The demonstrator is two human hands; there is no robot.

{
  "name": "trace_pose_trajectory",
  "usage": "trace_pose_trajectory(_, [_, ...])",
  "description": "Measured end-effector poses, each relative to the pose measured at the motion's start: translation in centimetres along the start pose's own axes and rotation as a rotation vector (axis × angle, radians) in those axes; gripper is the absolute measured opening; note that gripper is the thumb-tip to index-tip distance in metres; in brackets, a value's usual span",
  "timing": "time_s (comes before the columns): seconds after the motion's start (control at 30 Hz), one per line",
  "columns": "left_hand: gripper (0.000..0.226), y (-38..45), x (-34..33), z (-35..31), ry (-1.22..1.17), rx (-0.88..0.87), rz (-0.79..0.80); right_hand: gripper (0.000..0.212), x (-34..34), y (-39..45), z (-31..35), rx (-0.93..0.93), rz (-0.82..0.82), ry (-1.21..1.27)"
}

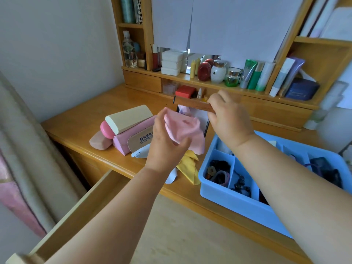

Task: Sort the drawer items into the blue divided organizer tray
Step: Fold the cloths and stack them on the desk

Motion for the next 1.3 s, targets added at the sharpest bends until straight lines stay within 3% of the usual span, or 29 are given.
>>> trace_pose_trajectory(0.1, [0.071, 0.4, -0.6, -0.4, 0.263, -0.078, 0.058, 0.015, 0.5, -0.3, 1.5, 0.053, -0.036, 0.026])
trace_pose_trajectory(0.2, [0.035, 1.1, -0.4, 0.2, 0.574, -0.086, 0.069, 0.020, 0.6, -0.7, 2.0, 0.093, -0.036, 0.010])
trace_pose_trajectory(0.37, [0.020, -0.6, -1.0, -0.3, 0.379, -0.309, 0.132, 0.012, -0.2, 0.0, 0.2, 0.026, 0.027, -0.022])
trace_pose_trajectory(0.43, [0.013, -1.7, -0.7, 0.7, 0.349, -0.307, 0.114, 0.009, 0.0, 0.6, -1.7, -0.066, 0.017, -0.027])
trace_pose_trajectory(0.5, [0.019, -2.3, -1.1, 2.6, 0.396, -0.207, 0.215, 0.011, 0.6, 0.9, -3.1, -0.135, -0.028, -0.004])
trace_pose_trajectory(0.57, [0.042, -2.6, -1.9, 3.9, 0.483, -0.098, 0.383, 0.011, 1.6, 0.8, -3.5, -0.191, -0.079, 0.053])
trace_pose_trajectory(0.63, [0.048, -2.6, -1.4, 3.7, 0.531, -0.079, 0.360, 0.012, 2.5, 0.4, -3.3, -0.252, -0.115, 0.143])
trace_pose_trajectory(0.7, [0.029, -2.6, 1.4, 2.1, 0.379, -0.054, 0.117, 0.018, 3.1, -0.2, -2.8, -0.295, -0.103, 0.270])
trace_pose_trajectory(0.77, [0.023, -3.4, 4.2, 2.6, -0.112, 0.209, -0.014, 0.020, 3.4, -1.3, -1.2, -0.283, -0.016, 0.406])
trace_pose_trajectory(0.83, [0.048, -5.4, 4.3, 3.3, -0.655, 0.553, 0.164, 0.024, 3.4, -2.9, 1.6, -0.202, 0.077, 0.434])
trace_pose_trajectory(0.87, [0.052, -6.6, 4.7, 3.0, -0.733, 0.604, 0.267, 0.026, 3.1, -4.1, 3.0, -0.181, 0.123, 0.439])
trace_pose_trajectory(0.93, [0.039, -9.2, 5.8, 3.6, -0.595, 0.635, 0.379, 0.031, 2.2, -7.1, 5.2, -0.214, 0.192, 0.491])
trace_pose_trajectory(1.0, [0.031, -12.3, 6.6, 5.4, -0.385, 0.746, 0.357, 0.022, 0.5, -11.0, 6.7, -0.323, 0.268, 0.660])
trace_pose_trajectory(1.03, [0.029, -14.1, 6.5, 6.3, -0.377, 0.814, 0.338, 0.014, -0.7, -13.1, 7.5, -0.409, 0.333, 0.858])
trace_pose_trajectory(1.07, [0.029, -16.0, 6.1, 6.7, -0.444, 0.867, 0.334, 0.018, -1.9, -15.3, 8.6, -0.499, 0.424, 1.110])
trace_pose_trajectory(1.13, [0.031, -19.4, 5.0, 6.8, -0.534, 0.930, 0.357, 0.047, -4.3, -19.8, 10.7, -0.688, 0.566, 1.616])
trace_pose_trajectory(1.2, [0.030, -21.9, 4.4, 7.2, -0.468, 0.990, 0.394, 0.058, -6.0, -24.1, 11.8, -0.962, 0.613, 1.955])
trace_pose_trajectory(1.3, [0.025, -24.0, 3.8, 7.5, -0.438, 1.049, 0.492, 0.054, -7.8, -29.1, 11.9, -1.283, 0.632, 2.011])
Point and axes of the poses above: each hand's wrist, its own y-axis towards the middle knuckle, its own x-axis out of the back of the hand, z = x × y, the point moved 7 cm from there along y, towards the middle knuckle, and after that the axes turned 1 degree about z, right-handed, at the moved point
